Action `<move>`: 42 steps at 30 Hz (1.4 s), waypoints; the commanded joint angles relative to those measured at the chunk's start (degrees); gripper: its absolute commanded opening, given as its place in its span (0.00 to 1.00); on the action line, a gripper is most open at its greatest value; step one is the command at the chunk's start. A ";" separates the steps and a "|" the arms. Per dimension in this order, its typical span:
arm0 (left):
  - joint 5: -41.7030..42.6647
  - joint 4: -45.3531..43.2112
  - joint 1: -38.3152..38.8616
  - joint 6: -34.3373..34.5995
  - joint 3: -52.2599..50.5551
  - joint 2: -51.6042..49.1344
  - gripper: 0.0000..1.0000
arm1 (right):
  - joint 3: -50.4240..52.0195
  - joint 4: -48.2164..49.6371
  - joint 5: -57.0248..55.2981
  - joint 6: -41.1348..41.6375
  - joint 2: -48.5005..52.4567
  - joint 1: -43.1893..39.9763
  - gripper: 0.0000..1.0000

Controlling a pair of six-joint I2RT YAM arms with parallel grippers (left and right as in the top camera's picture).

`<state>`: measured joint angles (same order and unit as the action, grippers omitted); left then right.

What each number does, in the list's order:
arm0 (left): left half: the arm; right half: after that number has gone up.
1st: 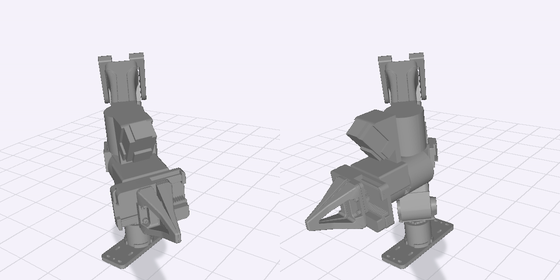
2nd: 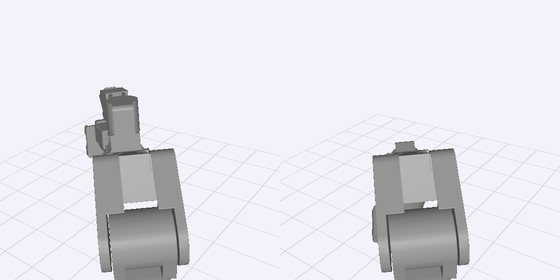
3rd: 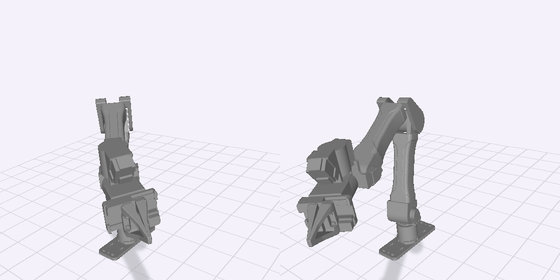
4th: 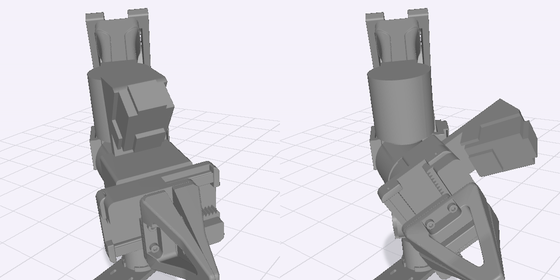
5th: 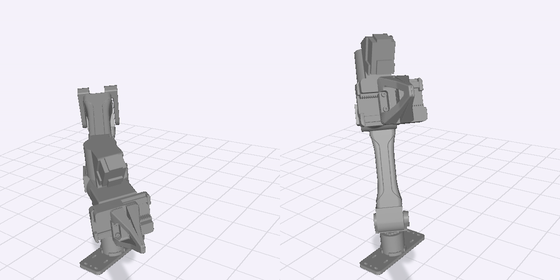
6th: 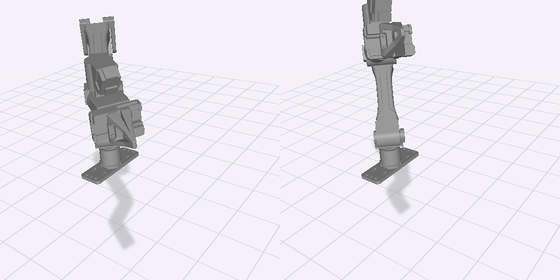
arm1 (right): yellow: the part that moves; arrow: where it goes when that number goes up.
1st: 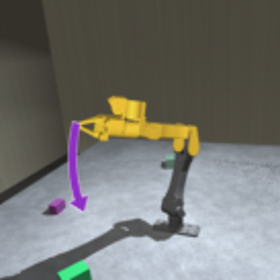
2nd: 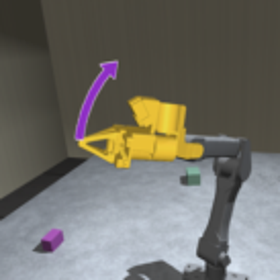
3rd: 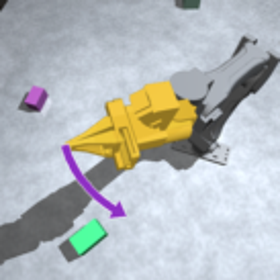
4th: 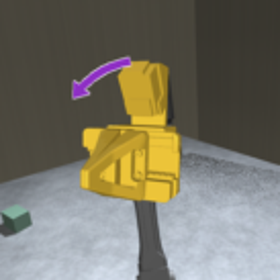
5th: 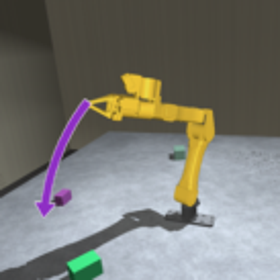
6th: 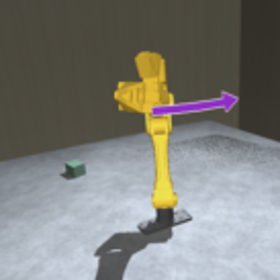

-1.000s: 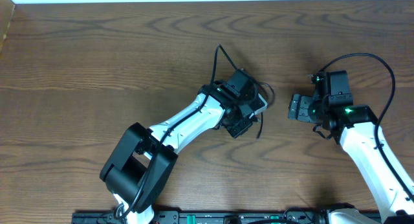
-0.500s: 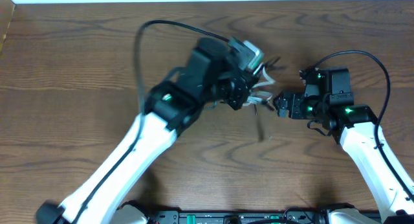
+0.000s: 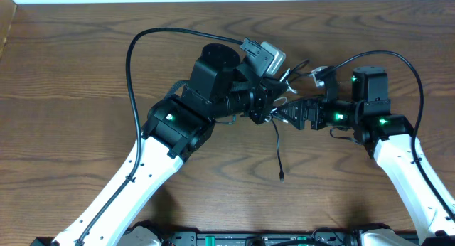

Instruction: Untangle cables

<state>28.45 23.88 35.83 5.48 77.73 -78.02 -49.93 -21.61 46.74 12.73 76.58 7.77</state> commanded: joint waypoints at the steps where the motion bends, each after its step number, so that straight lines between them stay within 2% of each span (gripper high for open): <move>1: 1.16 -2.71 -0.09 3.65 0.50 -0.11 0.08 | -0.42 -0.04 4.90 -0.79 0.20 -0.15 0.93; 3: 1.20 -4.61 -0.09 6.67 0.50 -0.09 0.08 | -0.42 -0.04 3.72 -0.79 0.26 -0.17 0.75; 5: 4.39 -7.26 -0.09 9.64 0.50 -0.09 0.08 | -0.42 -0.26 -1.27 -0.76 0.26 -0.17 0.66; 8: 8.85 -9.94 -0.11 11.96 0.50 -0.07 0.08 | -0.42 -0.42 -8.02 0.04 0.26 -0.17 0.62; 11: 12.79 -12.31 -0.11 16.09 0.50 0.04 0.08 | -0.42 -0.15 -17.22 4.33 0.28 -0.17 0.58; 14: 16.59 -14.19 -0.48 19.52 0.50 0.24 0.08 | -0.42 1.11 -20.31 7.34 0.28 -0.17 0.56; 15: 17.18 -14.21 -0.66 20.22 0.50 0.24 0.08 | -0.42 1.75 -20.26 8.20 0.28 -0.17 0.47; 16: 18.14 -14.16 -0.94 20.44 0.50 0.24 0.08 | -0.42 1.97 -20.28 8.50 0.28 -0.17 0.30; 17: 19.10 -14.12 -1.27 20.41 0.50 0.24 0.08 | -0.42 1.95 -20.28 8.50 0.28 -0.17 0.22; 18: 19.43 -13.88 -1.84 20.59 0.50 0.24 0.08 | -0.42 1.66 -20.28 8.50 0.28 -0.17 0.05; 20: 19.34 -13.20 -2.75 20.06 0.50 0.24 0.08 | -0.42 -0.24 -22.86 10.16 0.28 -0.17 0.01; 23: 17.16 -9.62 -4.15 17.22 0.50 0.22 0.08 | -0.42 -3.78 -27.10 14.71 0.28 -0.20 0.01; 26: 16.92 -7.61 -5.18 17.05 0.48 0.20 0.08 | -0.42 -1.16 -19.98 12.85 0.26 -0.17 0.19; 28: 16.94 -7.52 -5.55 17.09 0.48 0.20 0.08 | -0.42 2.69 -7.65 6.25 0.26 -0.17 0.44; 30: 16.96 -7.72 -5.55 17.16 0.48 0.20 0.08 | -0.42 5.51 -0.11 5.42 0.26 -0.17 0.71; 31: 16.98 -7.91 -5.55 17.59 0.48 0.22 0.08 | -0.42 6.67 2.16 5.42 0.26 -0.17 0.79; 34: 17.25 -12.46 -5.55 25.05 0.48 0.22 0.08 | -0.42 9.46 5.99 5.46 0.26 -0.17 0.86; 39: 19.04 -20.48 -5.55 37.90 0.48 0.22 0.08 | -0.42 10.36 4.20 5.46 0.28 -0.17 0.93; 41: 20.26 -22.95 -5.55 42.34 0.50 0.22 0.08 | -0.42 10.49 0.02 6.10 0.28 -0.17 0.90; 42: 21.64 -24.70 -5.55 44.26 0.50 0.22 0.08 | -0.42 9.99 -4.26 7.15 0.28 -0.17 0.84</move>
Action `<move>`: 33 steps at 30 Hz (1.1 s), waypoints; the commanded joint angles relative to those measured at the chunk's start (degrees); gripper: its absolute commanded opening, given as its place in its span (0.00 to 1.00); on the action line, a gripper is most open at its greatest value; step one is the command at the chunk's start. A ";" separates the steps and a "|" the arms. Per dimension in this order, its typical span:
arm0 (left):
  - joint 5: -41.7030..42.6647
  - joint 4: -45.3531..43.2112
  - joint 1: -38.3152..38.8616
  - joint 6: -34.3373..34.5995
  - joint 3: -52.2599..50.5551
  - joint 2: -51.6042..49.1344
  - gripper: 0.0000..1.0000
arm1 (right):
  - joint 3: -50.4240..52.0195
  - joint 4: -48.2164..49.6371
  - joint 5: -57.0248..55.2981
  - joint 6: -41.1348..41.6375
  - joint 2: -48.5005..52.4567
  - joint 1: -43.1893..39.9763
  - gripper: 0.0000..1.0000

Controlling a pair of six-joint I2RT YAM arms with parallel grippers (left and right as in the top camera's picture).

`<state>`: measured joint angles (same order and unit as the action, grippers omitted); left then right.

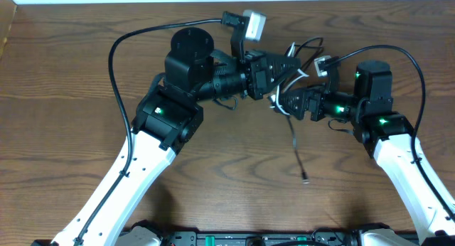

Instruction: Untangle cables

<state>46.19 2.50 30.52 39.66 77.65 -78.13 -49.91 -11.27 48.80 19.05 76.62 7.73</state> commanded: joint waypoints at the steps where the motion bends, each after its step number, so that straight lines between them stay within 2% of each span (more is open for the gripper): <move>1: 4.50 -4.17 -0.26 10.45 0.59 0.33 0.08 | -0.44 -1.25 -10.23 1.25 0.24 -0.13 0.75; 2: 5.11 -4.96 -0.44 10.36 0.59 0.37 0.08 | -0.44 -2.91 -15.21 1.33 0.24 -0.13 0.63; 3: 5.55 -5.09 -0.81 10.10 0.59 0.42 0.08 | -0.44 -4.96 -20.37 1.97 0.24 -0.13 0.56; 6: 7.61 -4.94 -3.10 8.85 0.59 0.44 0.08 | -0.44 -11.67 -34.73 4.90 0.26 -0.13 0.46; 7: 8.96 -4.68 -5.22 8.41 0.59 0.44 0.08 | -0.44 -16.52 -43.63 7.08 0.26 -0.15 0.42; 9: 10.49 -3.15 -8.72 6.75 0.59 0.44 0.08 | -0.44 -22.34 -53.55 8.81 0.26 -0.15 0.36; 12: 12.55 0.20 -12.70 5.62 0.59 0.44 0.08 | -0.44 -22.47 -52.98 8.79 0.26 -0.17 0.24; 13: 13.35 1.25 -13.31 5.60 0.59 0.44 0.07 | -0.44 -21.46 -50.27 8.72 0.24 -0.17 0.26; 15: 13.86 2.49 -13.44 5.57 0.57 0.42 0.08 | -0.44 -16.68 -36.30 5.05 0.26 -0.13 0.49; 17: 13.81 3.23 -12.68 5.57 0.57 0.39 0.08 | -0.44 -8.17 -14.27 -1.29 0.26 -0.13 0.75; 19: 13.79 3.15 -11.69 5.60 0.57 0.37 0.08 | -0.44 -2.69 -3.96 -1.81 0.26 0.00 0.87; 21: 13.75 2.69 -10.75 5.64 0.57 0.37 0.08 | -0.44 1.55 1.20 -1.81 0.26 0.59 0.91; 24: 13.81 -0.02 -8.07 7.61 0.57 0.37 0.08 | -0.44 4.72 1.60 -2.01 0.26 2.25 0.97; 29: 13.84 -9.57 -1.70 12.17 0.57 0.39 0.08 | -0.44 6.16 -8.66 -2.01 0.26 5.14 0.99; 30: 13.84 -11.21 -0.46 12.13 0.59 0.39 0.08 | -0.44 5.95 -12.59 -1.99 0.26 5.51 0.98; 31: 13.84 -12.11 0.33 12.09 0.59 0.39 0.08 | -0.44 5.44 -16.85 -1.97 0.26 5.68 0.84; 32: 13.81 -12.07 0.55 11.65 0.59 0.39 0.08 | -0.44 4.44 -21.44 -1.90 0.26 5.66 0.61; 33: 13.94 -11.89 0.52 10.99 0.59 0.39 0.08 | -0.44 3.43 -24.57 -1.68 0.26 5.66 0.45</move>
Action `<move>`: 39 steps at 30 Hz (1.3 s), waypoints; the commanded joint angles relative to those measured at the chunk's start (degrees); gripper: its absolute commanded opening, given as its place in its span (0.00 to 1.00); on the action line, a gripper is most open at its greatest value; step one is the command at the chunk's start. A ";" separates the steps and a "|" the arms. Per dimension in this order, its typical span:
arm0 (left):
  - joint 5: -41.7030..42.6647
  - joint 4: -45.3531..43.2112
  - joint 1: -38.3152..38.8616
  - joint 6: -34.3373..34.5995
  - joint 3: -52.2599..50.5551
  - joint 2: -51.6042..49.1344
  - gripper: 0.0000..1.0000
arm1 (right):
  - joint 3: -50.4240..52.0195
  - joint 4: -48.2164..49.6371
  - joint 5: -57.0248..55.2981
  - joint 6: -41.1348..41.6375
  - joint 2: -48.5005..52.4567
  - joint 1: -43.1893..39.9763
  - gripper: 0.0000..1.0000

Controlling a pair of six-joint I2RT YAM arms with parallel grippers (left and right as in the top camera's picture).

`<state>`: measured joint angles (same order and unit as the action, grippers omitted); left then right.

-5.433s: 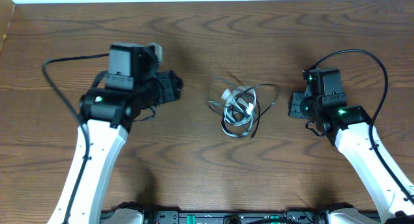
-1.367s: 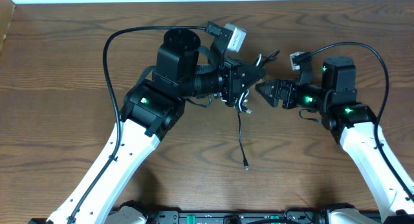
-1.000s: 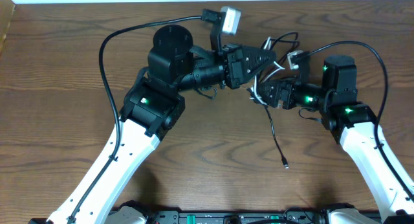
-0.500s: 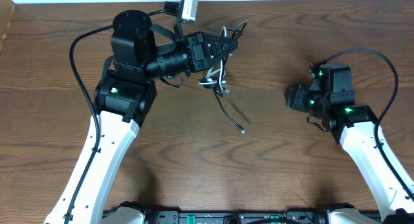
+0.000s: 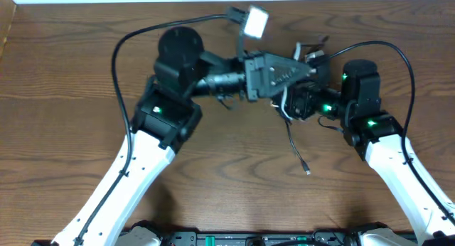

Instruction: Untangle cables

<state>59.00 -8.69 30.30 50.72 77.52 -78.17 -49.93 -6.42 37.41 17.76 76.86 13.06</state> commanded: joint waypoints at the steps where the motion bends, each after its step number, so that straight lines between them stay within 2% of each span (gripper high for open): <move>1: 1.75 0.42 0.44 -2.03 0.72 0.44 0.08 | -0.42 -3.56 -18.12 0.90 0.02 0.15 0.19; 2: 1.95 2.67 -0.26 -4.42 0.72 0.44 0.07 | -0.42 -6.75 -23.96 3.30 0.02 -0.07 0.04; 3: 1.92 4.22 -0.68 -6.01 0.72 0.44 0.08 | -0.42 -9.05 -27.76 4.72 0.02 -0.24 0.01; 4: 1.86 9.66 -1.97 -10.82 0.72 0.44 0.08 | -0.42 -13.20 -33.97 6.69 0.02 -0.44 0.01; 8: -1.79 25.16 -5.09 -24.85 0.72 0.44 0.08 | -0.42 -18.82 -39.85 6.60 0.02 -0.44 0.01; 9: -6.60 32.00 -6.71 -30.34 0.72 0.44 0.07 | -0.42 -20.79 -42.05 6.62 0.02 -0.44 0.01; 12: -16.02 39.26 -9.31 -36.22 0.72 0.44 0.08 | -0.42 -22.93 -44.83 6.62 0.02 -0.44 0.01; 13: -24.52 43.17 -10.99 -39.71 0.72 0.44 0.08 | -0.42 -24.02 -46.25 6.62 0.02 -0.44 0.01; 15: -33.57 45.64 -12.50 -41.11 0.72 0.44 0.08 | -0.42 -24.94 -46.73 6.60 0.02 -0.44 0.01; 17: -38.03 45.81 -13.46 -41.31 0.72 0.44 0.08 | -0.42 -25.24 -46.38 6.49 0.02 -0.42 0.01; 21: -39.19 45.13 -14.01 -41.29 0.72 0.44 0.07 | -0.42 -25.44 -41.70 1.84 0.02 -0.42 0.10; 25: -40.74 43.89 -14.01 -41.29 0.72 0.44 0.08 | -0.42 -27.10 -44.46 1.46 0.02 -0.48 0.09; 31: -50.31 41.90 -14.01 -42.58 0.74 0.72 0.08 | -0.42 -29.97 -49.59 1.46 0.02 -0.48 0.14; 39: -68.22 40.09 -14.01 -42.56 0.74 0.96 0.08 | -0.42 -30.21 -51.01 1.49 0.02 -0.48 0.17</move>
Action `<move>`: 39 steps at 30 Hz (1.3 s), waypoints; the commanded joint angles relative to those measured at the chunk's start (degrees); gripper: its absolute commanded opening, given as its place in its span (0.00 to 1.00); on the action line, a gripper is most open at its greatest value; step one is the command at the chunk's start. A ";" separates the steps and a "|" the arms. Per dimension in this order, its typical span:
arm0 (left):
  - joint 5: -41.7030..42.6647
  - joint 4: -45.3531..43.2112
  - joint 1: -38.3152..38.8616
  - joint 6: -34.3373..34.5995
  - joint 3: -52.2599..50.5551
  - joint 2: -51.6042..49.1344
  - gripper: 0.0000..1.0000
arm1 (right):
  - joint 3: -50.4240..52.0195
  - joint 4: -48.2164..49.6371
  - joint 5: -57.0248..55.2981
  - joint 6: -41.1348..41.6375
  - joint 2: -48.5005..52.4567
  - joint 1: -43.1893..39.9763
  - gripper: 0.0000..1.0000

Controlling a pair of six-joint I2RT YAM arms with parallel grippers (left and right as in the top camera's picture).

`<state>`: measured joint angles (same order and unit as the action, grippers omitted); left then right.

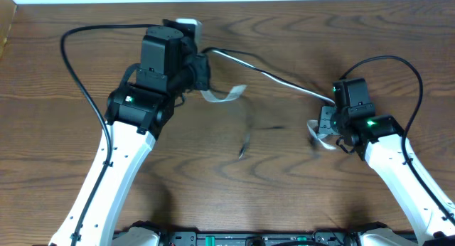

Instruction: Untangle cables

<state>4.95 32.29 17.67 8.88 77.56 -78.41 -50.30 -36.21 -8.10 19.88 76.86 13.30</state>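
Only the overhead view shows this moment. My left gripper [201,74] is at the upper left, apparently shut on a cable end, its fingertips mostly hidden by the wrist. A white flat cable [225,94] loops out just right of it. A thin black-and-white cable [270,75] stretches almost taut from the left gripper to my right gripper [321,125], which seems shut on a white cable bend [316,137]. A dark cable end [245,141] hangs blurred over the table's middle.
Each arm's own black supply cable arcs outward, the left one [78,68] and the right one [405,68]. The wooden table [227,196] runs to a pale wall strip at the back; the left table edge is at the far left.
The grippers were close together at the bundle in the table's upper middle. Now the left one is far to the upper left, the right one lower right, with a cable stretched between them.
First both grippers met at a tangled bundle in the upper middle, a black cable end trailing toward the front. At the two later moments they stayed tight together on it, shifting slightly. Now they stand wide apart and the bundle is drawn out into separate strands.
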 commanded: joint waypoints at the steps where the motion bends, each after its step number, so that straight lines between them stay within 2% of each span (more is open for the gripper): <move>1: -14.16 -0.79 -1.36 -0.66 0.68 1.27 0.08 | -0.04 -0.13 -5.27 -0.63 0.02 -0.72 0.19; 6: 0.52 2.84 -1.20 -0.68 0.63 1.16 0.08 | -0.04 0.31 -4.11 -0.66 0.02 -0.72 0.20; 8: 3.63 3.96 -1.20 -0.68 0.59 0.98 0.08 | -0.04 0.90 -1.29 -0.68 0.00 -0.72 0.19; 12: 4.07 5.20 -1.20 -0.72 0.55 0.94 0.08 | -0.04 2.14 4.85 -2.38 -0.02 -0.72 0.19; 18: 8.61 6.71 -1.20 -0.74 0.55 0.94 0.08 | -0.04 2.99 7.67 -2.40 -0.02 -0.72 0.41; 21: 9.81 7.21 -1.20 -1.70 0.55 0.94 0.08 | -0.04 3.93 8.70 -2.38 -0.02 -0.72 0.42; 27: 6.03 9.46 -1.20 -2.25 0.55 0.96 0.12 | -0.04 4.33 8.07 -2.38 -0.02 -0.90 0.44; 30: 12.72 10.47 -1.20 -4.02 0.55 0.98 0.10 | -0.04 4.44 8.04 -2.38 -0.02 -0.98 0.45; 34: 25.18 13.49 -1.20 -12.20 0.55 0.98 0.08 | -0.04 5.68 8.04 -2.38 -0.02 -1.01 0.52; 39: 25.68 20.13 -1.22 -14.91 0.55 0.98 0.09 | -0.04 7.21 8.07 -2.36 -0.02 -0.98 0.56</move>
<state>26.68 49.84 16.64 -1.83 77.58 -78.22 -50.28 -29.41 0.10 17.61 76.86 12.88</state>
